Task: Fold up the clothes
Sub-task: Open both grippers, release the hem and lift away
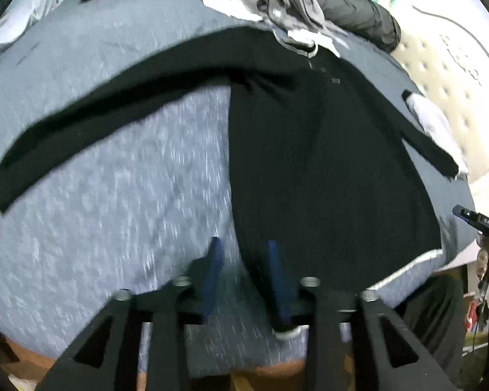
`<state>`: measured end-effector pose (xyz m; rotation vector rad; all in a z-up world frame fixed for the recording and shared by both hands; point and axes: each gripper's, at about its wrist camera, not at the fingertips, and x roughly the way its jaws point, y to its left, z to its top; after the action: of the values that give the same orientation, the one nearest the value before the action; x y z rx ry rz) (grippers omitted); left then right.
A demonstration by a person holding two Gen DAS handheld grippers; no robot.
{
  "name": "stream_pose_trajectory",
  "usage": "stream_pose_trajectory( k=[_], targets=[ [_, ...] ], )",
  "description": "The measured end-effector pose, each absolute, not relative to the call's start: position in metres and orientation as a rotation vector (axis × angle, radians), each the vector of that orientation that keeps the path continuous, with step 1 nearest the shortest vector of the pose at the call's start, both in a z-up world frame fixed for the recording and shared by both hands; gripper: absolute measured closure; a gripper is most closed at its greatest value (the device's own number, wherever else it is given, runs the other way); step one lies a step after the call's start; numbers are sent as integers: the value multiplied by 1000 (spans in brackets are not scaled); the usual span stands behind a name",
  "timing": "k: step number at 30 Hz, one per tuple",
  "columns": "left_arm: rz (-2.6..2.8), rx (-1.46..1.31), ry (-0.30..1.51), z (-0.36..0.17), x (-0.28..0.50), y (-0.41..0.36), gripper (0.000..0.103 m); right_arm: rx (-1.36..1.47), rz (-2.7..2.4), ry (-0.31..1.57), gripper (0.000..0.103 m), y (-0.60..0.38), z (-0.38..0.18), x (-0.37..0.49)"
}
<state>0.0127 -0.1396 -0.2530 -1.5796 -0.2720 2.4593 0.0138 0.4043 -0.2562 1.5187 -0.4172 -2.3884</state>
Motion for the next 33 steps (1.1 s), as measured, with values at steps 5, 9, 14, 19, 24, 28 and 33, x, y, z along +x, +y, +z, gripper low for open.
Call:
stream_pose_trajectory(
  k=[5,9,14,19,24,28,33],
  targets=[
    [2517,-1517,-254,-234,-28,-144,64,1446,-2409,-431,69,385,-244,-18],
    [2547,-1484,-261,-224,-70,-149,63,1384,-2410,-448,63,360,-245,-49],
    [2566,-1459,-247,-223,-131,-152,59,1310,-2411,-550,59,328,-255,-87],
    [2570,-1478,-132,-236,-196,-144,58,1271,-2419,-614,57,301,-274,-115],
    [2572,-1491,-67,-250,-263,-133,56,1244,-2429,-615,55,285,-290,-130],
    [2581,-1505,17,-260,-307,-122,55,1242,-2414,-556,55,276,-300,-139],
    [2589,-1524,84,-276,-353,-112,55,1237,-2406,-547,55,272,-304,-148]
  ],
)
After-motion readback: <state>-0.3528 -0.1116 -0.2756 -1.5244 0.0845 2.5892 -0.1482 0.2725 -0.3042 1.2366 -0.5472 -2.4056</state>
